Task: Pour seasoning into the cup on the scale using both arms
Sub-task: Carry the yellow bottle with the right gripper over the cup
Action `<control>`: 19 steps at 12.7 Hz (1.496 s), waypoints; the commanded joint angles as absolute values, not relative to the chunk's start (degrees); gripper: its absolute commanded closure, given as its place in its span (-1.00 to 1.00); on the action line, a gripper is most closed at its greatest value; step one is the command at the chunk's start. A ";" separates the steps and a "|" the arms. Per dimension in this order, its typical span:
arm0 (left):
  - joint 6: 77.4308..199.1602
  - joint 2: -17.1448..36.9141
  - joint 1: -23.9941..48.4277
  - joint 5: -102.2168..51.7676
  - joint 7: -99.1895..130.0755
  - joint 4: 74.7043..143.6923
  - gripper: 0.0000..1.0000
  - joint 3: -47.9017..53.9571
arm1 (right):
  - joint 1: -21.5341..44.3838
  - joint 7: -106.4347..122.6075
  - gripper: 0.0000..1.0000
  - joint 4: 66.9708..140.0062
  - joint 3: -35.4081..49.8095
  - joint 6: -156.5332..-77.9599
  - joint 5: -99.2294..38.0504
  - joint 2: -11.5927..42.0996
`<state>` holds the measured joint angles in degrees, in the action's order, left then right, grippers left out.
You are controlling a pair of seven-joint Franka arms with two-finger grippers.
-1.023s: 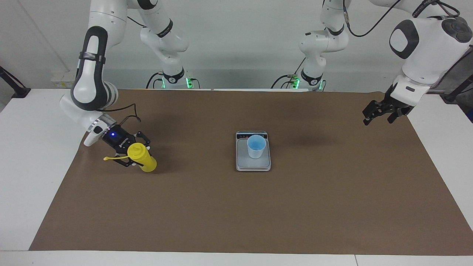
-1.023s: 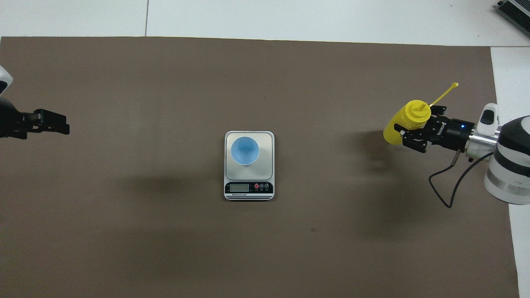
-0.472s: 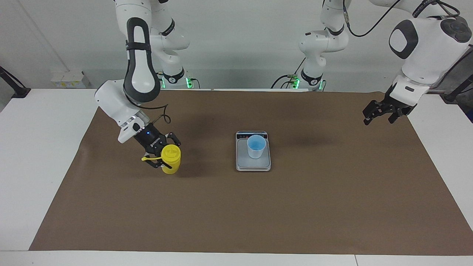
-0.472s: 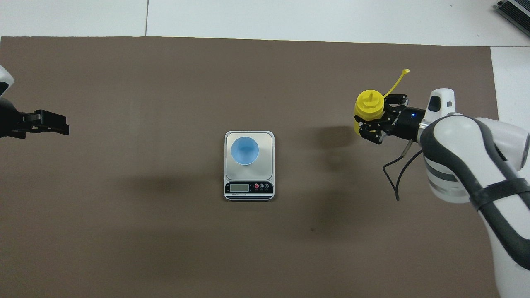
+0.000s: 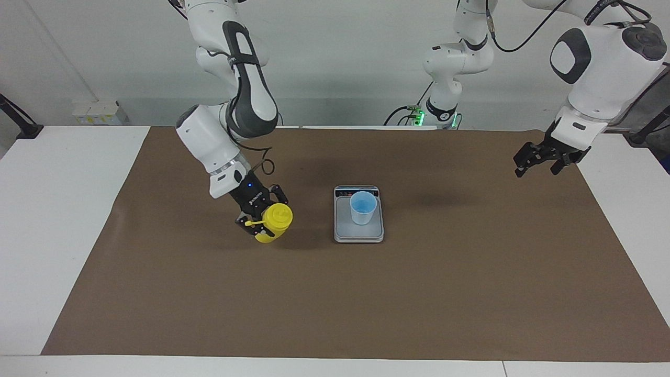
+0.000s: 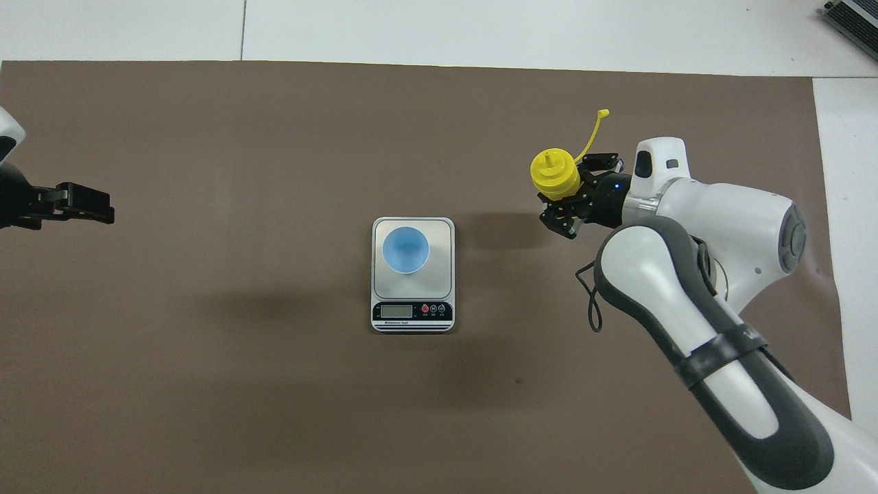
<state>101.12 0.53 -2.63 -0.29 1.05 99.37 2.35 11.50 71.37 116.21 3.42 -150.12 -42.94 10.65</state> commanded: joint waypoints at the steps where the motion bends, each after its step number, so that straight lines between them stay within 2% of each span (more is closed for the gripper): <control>1: 102.22 -1.32 -2.02 0.70 1.14 101.51 -1.00 1.93 | 11.86 60.33 0.10 113.21 3.69 -150.38 -31.95 11.43; 4: 102.39 -1.32 -2.11 0.70 1.05 101.51 -1.00 1.85 | 14.94 51.10 0.10 112.94 3.43 -150.38 -21.49 11.60; 7: 102.31 -1.23 -2.11 0.70 0.88 101.51 -1.00 1.76 | 17.22 38.72 0.09 112.68 3.43 -149.68 -4.37 11.60; 11: 102.13 -1.23 -2.02 1.14 0.88 101.34 -1.00 1.76 | 20.64 27.18 0.09 110.66 3.52 -145.12 14.20 12.21; 19: 102.31 -1.32 -1.85 0.97 1.14 101.07 -1.00 1.93 | 25.31 20.66 0.09 109.51 3.60 -138.26 34.78 12.31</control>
<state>101.38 0.34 -2.61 -0.01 1.05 99.37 2.35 24.54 21.72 111.13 3.47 -140.27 30.49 11.99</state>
